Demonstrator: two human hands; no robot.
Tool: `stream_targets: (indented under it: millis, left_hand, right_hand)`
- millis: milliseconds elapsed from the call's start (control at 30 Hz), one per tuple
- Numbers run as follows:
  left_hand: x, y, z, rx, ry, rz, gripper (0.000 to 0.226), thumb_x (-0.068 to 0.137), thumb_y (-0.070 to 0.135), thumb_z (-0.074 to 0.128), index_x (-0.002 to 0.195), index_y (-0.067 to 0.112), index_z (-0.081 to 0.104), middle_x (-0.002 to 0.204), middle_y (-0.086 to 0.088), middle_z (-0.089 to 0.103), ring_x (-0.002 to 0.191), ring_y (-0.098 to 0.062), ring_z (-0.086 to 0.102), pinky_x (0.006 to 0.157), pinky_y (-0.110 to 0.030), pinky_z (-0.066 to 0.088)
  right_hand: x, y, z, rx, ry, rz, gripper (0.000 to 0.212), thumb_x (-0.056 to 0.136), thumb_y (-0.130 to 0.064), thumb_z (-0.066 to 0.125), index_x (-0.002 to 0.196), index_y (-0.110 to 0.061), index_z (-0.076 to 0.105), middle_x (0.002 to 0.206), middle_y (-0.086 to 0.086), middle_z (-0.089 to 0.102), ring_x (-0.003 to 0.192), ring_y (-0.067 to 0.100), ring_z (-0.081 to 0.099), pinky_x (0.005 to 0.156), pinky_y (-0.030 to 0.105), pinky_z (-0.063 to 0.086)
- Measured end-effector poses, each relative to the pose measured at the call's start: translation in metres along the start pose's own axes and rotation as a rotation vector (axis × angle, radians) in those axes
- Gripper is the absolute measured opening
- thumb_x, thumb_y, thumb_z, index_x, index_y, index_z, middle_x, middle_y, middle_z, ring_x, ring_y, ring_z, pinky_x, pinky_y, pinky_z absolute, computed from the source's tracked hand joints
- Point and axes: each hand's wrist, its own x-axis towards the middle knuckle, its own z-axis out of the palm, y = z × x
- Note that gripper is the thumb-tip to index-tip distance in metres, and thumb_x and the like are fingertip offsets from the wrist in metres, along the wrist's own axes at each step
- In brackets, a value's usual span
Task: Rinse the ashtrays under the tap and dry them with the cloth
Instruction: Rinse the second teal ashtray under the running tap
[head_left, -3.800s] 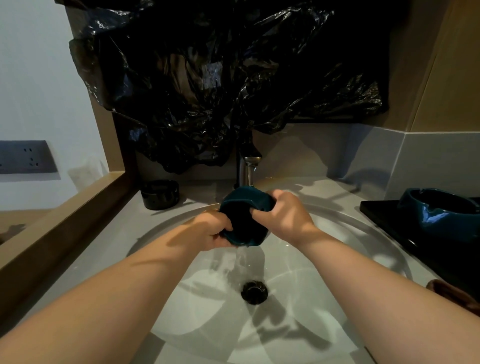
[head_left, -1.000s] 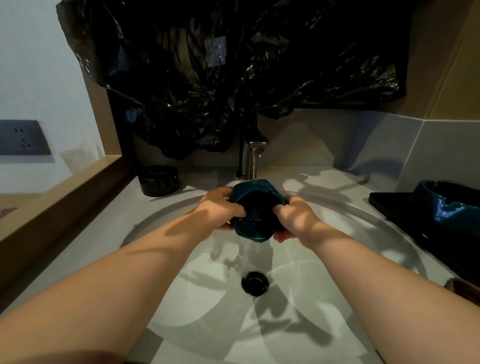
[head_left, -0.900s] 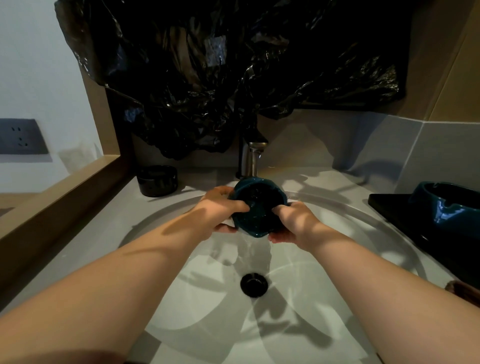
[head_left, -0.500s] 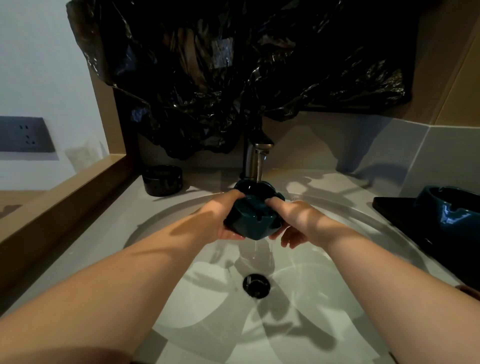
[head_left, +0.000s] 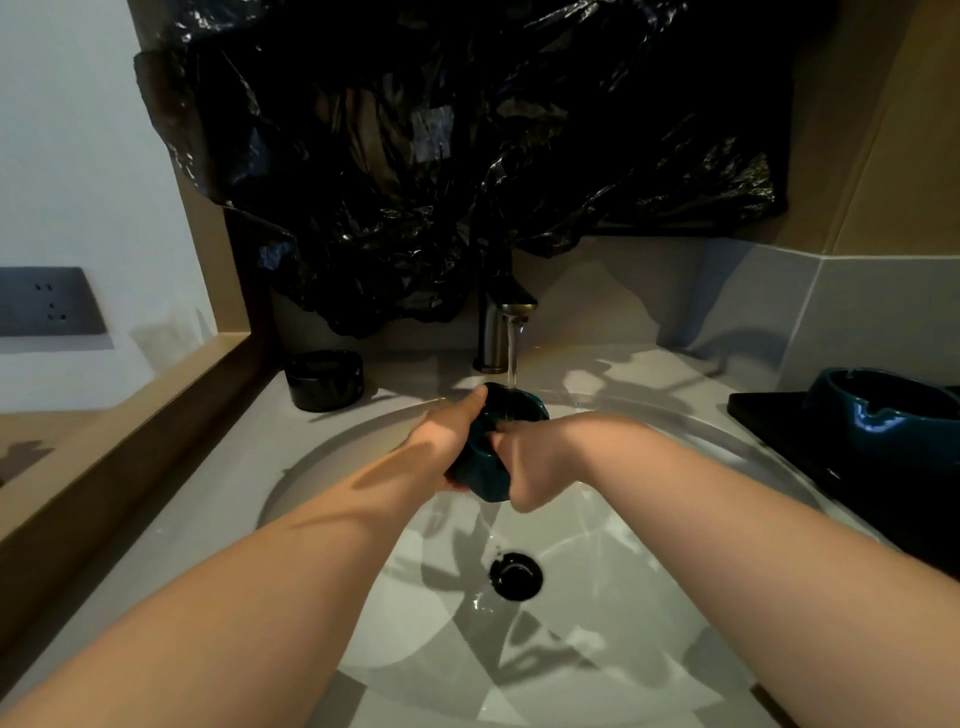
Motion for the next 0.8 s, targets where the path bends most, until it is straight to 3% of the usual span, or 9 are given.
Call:
stream_targets:
  millis: [100, 200, 300, 367, 433, 533, 600, 700, 800]
  left_hand:
    - [0.0, -0.001, 0.0, -0.01, -0.042, 0.022, 0.041, 0.089, 0.055, 0.056, 0.104, 0.017, 0.058, 0.102, -0.013, 0.069, 0.096, -0.032, 0.067, 0.088, -0.051, 0.055]
    - [0.004, 0.002, -0.004, 0.016, 0.008, 0.087, 0.041, 0.088, 0.058, 0.054, 0.099, 0.019, 0.061, 0.105, -0.014, 0.069, 0.096, -0.033, 0.067, 0.085, -0.051, 0.056]
    - [0.003, 0.003, -0.004, 0.082, 0.078, 0.149, 0.046, 0.087, 0.061, 0.053, 0.099, 0.017, 0.062, 0.106, -0.014, 0.069, 0.095, -0.033, 0.067, 0.082, -0.048, 0.058]
    - [0.002, 0.002, -0.002, 0.175, 0.101, 0.212, 0.057, 0.084, 0.066, 0.051, 0.114, 0.018, 0.058, 0.109, -0.01, 0.066, 0.098, -0.031, 0.065, 0.082, -0.046, 0.058]
    - [0.0, 0.0, -0.001, 0.201, 0.081, 0.26, 0.06, 0.083, 0.066, 0.051, 0.122, 0.02, 0.051, 0.111, -0.007, 0.064, 0.099, -0.029, 0.064, 0.083, -0.045, 0.058]
    - [-0.003, 0.001, 0.002, 0.175, 0.083, 0.31, 0.051, 0.09, 0.059, 0.05, 0.124, 0.021, 0.048, 0.111, -0.008, 0.064, 0.099, -0.028, 0.064, 0.083, -0.044, 0.058]
    - [-0.002, 0.001, 0.002, 0.186, 0.114, 0.337, 0.058, 0.087, 0.063, 0.048, 0.127, 0.021, 0.048, 0.112, -0.008, 0.064, 0.1, -0.029, 0.064, 0.086, -0.047, 0.056]
    - [0.005, -0.002, -0.001, 0.202, 0.162, 0.358, 0.082, 0.067, 0.078, 0.042, 0.129, 0.025, 0.049, 0.112, -0.007, 0.065, 0.099, -0.029, 0.064, 0.087, -0.047, 0.055]
    - [0.006, -0.003, -0.002, 0.221, 0.182, 0.334, 0.088, 0.061, 0.081, 0.04, 0.128, 0.025, 0.047, 0.113, -0.007, 0.063, 0.099, -0.03, 0.063, 0.086, -0.047, 0.055]
  right_hand:
    - [0.011, 0.004, -0.002, 0.002, 0.045, -0.046, 0.052, 0.082, -0.023, 0.057, 0.131, -0.018, 0.039, 0.116, 0.007, 0.056, 0.099, 0.024, 0.057, 0.092, 0.036, 0.048]
    - [0.002, 0.005, -0.001, 0.129, 0.1, -0.163, 0.037, 0.082, -0.016, 0.054, 0.117, -0.024, 0.045, 0.099, 0.004, 0.06, 0.089, 0.022, 0.059, 0.078, 0.034, 0.053]
    - [-0.013, 0.015, -0.002, 0.013, 0.079, -0.106, 0.024, 0.087, -0.017, 0.049, 0.11, -0.021, 0.052, 0.086, 0.0, 0.055, 0.079, 0.018, 0.056, 0.06, 0.026, 0.042]
    - [-0.015, 0.023, -0.002, -0.229, 0.1, -0.009, 0.024, 0.088, -0.019, 0.045, 0.108, -0.016, 0.059, 0.096, 0.002, 0.061, 0.092, 0.021, 0.059, 0.085, 0.033, 0.047]
    - [-0.008, 0.027, 0.003, -0.465, 0.115, 0.072, 0.041, 0.09, -0.019, 0.042, 0.13, -0.016, 0.051, 0.132, 0.006, 0.054, 0.125, 0.023, 0.047, 0.118, 0.046, 0.014]
    - [-0.001, 0.022, 0.009, -0.415, 0.241, 0.083, 0.07, 0.091, -0.021, 0.044, 0.152, -0.019, 0.011, 0.158, 0.002, 0.018, 0.147, 0.019, 0.006, 0.116, 0.051, -0.009]
    - [-0.004, 0.015, 0.009, -0.269, 0.288, -0.013, 0.068, 0.09, -0.022, 0.047, 0.151, -0.024, 0.015, 0.158, -0.001, 0.016, 0.147, 0.016, 0.002, 0.115, 0.05, -0.009]
    - [-0.014, 0.01, 0.009, -0.111, 0.257, -0.05, 0.049, 0.092, -0.024, 0.047, 0.141, -0.024, 0.04, 0.149, 0.0, 0.036, 0.143, 0.023, 0.015, 0.116, 0.045, -0.003]
    - [-0.02, 0.014, 0.009, -0.129, 0.28, 0.029, 0.029, 0.093, -0.027, 0.044, 0.12, -0.022, 0.056, 0.111, 0.0, 0.063, 0.114, 0.025, 0.052, 0.118, 0.048, 0.003]
